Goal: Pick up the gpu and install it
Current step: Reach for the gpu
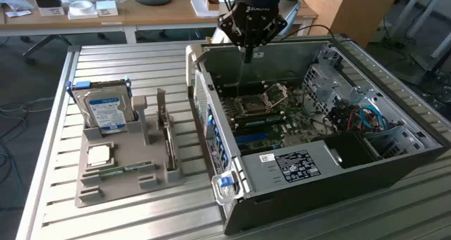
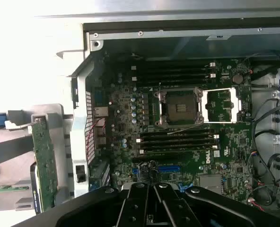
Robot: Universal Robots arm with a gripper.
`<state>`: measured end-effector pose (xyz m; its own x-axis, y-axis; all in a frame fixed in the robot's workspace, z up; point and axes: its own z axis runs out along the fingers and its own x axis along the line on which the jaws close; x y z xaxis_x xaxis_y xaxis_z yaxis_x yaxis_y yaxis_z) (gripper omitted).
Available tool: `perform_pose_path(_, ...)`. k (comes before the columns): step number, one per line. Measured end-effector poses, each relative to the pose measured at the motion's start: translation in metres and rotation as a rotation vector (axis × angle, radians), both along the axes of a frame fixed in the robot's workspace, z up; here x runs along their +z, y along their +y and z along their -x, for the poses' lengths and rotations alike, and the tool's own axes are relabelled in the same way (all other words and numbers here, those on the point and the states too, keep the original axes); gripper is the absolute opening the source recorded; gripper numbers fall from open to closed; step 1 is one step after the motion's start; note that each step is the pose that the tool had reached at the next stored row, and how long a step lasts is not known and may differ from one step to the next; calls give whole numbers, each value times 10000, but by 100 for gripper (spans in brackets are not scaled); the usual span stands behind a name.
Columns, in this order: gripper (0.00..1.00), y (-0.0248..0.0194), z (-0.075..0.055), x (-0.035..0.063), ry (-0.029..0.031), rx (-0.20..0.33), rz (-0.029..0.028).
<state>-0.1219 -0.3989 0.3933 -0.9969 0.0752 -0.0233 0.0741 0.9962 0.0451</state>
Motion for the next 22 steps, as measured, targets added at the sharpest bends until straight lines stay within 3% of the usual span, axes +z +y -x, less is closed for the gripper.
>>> perform_pose_path(13,11,0,1,-1,-1,0,-1)
perform_pose_path(22,11,5,169,-1,0,1,0)
